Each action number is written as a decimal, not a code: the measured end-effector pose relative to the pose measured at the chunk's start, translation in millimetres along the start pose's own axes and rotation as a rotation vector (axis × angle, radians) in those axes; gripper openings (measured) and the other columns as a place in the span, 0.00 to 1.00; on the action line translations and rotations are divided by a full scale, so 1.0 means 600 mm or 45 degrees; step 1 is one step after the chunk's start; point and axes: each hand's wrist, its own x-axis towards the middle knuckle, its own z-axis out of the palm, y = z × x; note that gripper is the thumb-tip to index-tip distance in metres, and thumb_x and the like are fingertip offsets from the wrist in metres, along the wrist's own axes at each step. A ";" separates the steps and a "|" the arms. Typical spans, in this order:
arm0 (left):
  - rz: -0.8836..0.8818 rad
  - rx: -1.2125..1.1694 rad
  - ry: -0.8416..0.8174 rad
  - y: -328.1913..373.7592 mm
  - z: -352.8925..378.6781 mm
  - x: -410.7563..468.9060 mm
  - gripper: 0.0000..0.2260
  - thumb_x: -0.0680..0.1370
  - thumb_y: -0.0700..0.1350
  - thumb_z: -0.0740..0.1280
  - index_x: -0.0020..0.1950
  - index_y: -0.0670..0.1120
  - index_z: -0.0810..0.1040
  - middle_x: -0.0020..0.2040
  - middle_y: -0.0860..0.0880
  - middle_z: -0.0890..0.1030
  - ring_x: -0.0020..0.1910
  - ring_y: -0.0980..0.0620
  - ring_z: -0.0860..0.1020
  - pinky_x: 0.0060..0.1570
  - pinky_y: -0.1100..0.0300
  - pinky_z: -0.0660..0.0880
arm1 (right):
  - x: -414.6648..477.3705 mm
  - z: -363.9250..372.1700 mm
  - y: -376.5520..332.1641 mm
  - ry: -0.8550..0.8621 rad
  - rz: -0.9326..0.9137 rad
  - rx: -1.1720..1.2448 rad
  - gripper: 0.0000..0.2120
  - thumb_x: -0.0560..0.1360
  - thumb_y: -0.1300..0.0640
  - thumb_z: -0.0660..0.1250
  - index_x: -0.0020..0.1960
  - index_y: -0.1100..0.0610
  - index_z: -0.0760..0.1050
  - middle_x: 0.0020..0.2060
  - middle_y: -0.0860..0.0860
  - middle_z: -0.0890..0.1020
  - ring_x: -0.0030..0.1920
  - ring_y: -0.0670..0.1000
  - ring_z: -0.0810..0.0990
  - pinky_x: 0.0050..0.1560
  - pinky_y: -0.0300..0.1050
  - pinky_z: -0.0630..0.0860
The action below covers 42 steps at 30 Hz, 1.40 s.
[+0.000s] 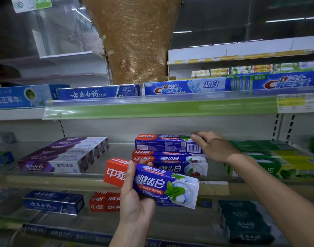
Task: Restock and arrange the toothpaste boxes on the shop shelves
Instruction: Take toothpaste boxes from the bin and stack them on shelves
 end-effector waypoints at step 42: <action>0.097 0.039 0.030 0.015 0.010 -0.001 0.15 0.68 0.50 0.68 0.51 0.44 0.76 0.33 0.47 0.84 0.30 0.52 0.83 0.29 0.56 0.81 | 0.000 -0.006 0.022 0.290 -0.273 0.436 0.13 0.64 0.62 0.78 0.41 0.49 0.77 0.46 0.48 0.77 0.52 0.51 0.78 0.54 0.51 0.79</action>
